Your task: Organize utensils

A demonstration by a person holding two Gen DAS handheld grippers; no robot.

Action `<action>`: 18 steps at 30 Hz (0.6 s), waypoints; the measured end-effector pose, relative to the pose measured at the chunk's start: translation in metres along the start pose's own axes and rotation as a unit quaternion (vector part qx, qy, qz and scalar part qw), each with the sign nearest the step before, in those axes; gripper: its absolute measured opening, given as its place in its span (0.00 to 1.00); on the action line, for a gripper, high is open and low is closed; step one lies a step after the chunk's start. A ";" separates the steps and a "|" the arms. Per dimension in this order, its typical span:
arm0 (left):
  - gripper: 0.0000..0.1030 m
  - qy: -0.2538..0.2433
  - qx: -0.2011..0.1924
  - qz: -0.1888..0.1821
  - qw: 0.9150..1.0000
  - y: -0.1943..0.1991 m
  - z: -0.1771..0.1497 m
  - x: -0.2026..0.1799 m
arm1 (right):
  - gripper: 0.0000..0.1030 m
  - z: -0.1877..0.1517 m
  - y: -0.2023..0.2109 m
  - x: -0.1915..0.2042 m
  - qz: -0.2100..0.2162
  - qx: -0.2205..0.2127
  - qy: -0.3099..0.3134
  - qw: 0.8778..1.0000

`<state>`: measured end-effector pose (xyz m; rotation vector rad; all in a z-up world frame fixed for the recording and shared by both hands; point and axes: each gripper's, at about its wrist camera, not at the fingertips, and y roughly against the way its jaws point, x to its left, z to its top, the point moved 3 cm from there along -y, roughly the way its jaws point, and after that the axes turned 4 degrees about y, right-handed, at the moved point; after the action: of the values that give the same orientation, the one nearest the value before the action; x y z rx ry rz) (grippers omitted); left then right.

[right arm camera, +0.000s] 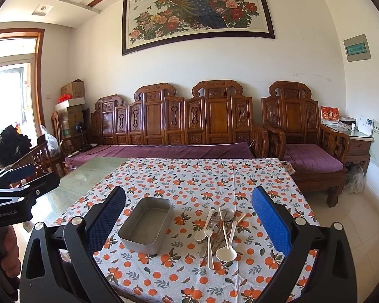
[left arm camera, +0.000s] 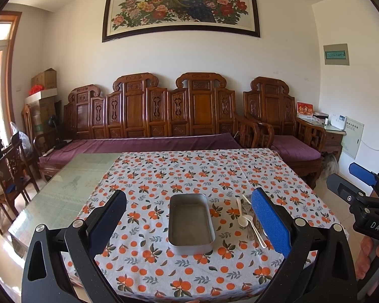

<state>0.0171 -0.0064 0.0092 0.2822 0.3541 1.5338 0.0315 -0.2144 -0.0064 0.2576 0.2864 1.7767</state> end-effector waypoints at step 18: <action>0.93 -0.002 0.067 -0.015 0.998 -0.056 -0.040 0.002 | 0.96 -0.027 -0.045 -0.017 0.004 0.046 0.012 0.999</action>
<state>0.0530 -0.0076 -0.0495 0.3836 0.4575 1.4823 0.0678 -0.2229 -0.0472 0.3037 0.3864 1.7788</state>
